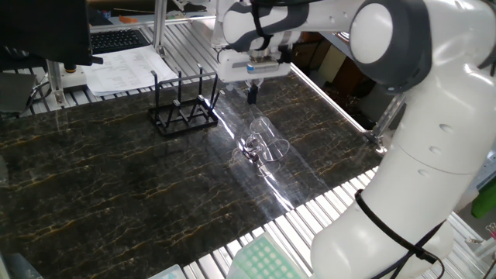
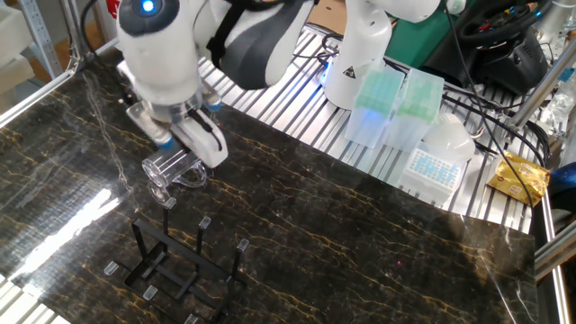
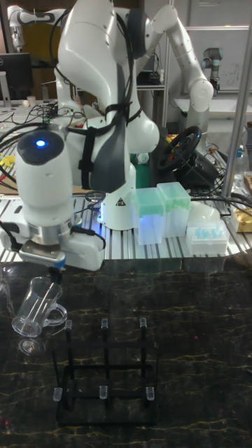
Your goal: Put the cup on the cup rack
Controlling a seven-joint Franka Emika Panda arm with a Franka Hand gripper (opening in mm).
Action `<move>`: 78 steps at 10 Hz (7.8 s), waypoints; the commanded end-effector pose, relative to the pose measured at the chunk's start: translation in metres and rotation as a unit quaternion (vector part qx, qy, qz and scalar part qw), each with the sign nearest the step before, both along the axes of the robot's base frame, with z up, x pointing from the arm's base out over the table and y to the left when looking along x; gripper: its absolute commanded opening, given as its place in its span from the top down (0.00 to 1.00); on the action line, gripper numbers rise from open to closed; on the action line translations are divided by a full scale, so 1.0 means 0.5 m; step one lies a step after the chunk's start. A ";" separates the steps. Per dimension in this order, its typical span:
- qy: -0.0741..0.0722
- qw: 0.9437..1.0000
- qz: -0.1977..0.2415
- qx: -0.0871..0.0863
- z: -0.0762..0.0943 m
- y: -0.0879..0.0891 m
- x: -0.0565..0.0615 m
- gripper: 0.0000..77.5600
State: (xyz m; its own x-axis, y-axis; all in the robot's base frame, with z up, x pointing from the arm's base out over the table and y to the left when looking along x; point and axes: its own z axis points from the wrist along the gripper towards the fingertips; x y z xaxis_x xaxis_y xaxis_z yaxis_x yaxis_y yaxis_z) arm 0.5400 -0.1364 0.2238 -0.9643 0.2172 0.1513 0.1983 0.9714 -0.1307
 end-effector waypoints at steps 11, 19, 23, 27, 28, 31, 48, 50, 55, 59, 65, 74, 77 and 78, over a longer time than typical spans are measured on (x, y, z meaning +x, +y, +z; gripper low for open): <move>0.000 0.999 0.048 0.019 -0.015 -0.093 0.043 0.00; 0.000 0.999 0.048 0.019 -0.015 -0.093 0.043 0.00; -0.001 0.997 0.066 0.051 -0.094 -0.161 0.093 0.00; 0.002 0.997 0.057 0.050 -0.096 -0.170 0.109 0.00; 0.003 0.997 0.056 0.050 -0.099 -0.170 0.109 0.00; 0.029 0.997 0.044 0.051 -0.114 -0.172 0.108 0.00; 0.002 0.999 -0.018 0.051 -0.162 -0.173 0.076 0.00; 0.020 0.998 -0.023 0.061 -0.162 -0.173 0.076 0.00; 0.036 0.996 -0.032 0.079 -0.162 -0.173 0.076 0.00; 0.024 0.995 -0.044 0.084 -0.166 -0.172 0.074 0.00; 0.022 0.995 -0.045 0.082 -0.186 -0.166 0.073 0.00; 0.023 0.997 -0.036 0.064 -0.219 -0.181 0.058 0.00; 0.022 0.997 -0.036 0.064 -0.233 -0.179 0.059 0.00; 0.022 0.997 -0.037 0.063 -0.235 -0.179 0.059 0.00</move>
